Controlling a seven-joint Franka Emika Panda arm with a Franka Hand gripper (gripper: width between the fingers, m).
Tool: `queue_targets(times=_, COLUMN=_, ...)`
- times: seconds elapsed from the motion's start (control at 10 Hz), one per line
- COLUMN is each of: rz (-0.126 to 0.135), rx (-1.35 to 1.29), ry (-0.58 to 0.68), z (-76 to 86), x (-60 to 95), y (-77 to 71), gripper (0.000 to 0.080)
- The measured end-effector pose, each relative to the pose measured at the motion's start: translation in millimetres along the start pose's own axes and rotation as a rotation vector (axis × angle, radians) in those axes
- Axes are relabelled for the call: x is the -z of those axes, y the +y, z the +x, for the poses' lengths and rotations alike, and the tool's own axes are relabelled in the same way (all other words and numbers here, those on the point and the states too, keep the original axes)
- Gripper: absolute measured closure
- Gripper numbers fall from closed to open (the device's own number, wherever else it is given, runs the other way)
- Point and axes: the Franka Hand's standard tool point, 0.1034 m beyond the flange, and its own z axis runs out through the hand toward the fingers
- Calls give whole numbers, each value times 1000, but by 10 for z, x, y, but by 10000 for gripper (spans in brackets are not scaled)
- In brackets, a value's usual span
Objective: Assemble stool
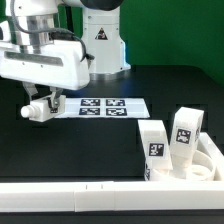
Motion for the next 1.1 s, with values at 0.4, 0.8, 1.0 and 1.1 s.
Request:
queue_targets(times=0.4, rz=-1, rx=-288, ry=17, z=-185, x=-103, y=-491, gripper=468)
queue_targets(times=0.8, rz=-1, rx=-767, ry=33, z=-223, x=-197, y=-789, gripper=468)
queue_targets(times=1.0, rz=-2, rx=-907, ry=32, z=-233, x=-211, y=-788, gripper=468)
queue_targets(times=1.1, rz=-5, rx=-1003, ry=28, z=-243, x=-218, y=-759, gripper=468)
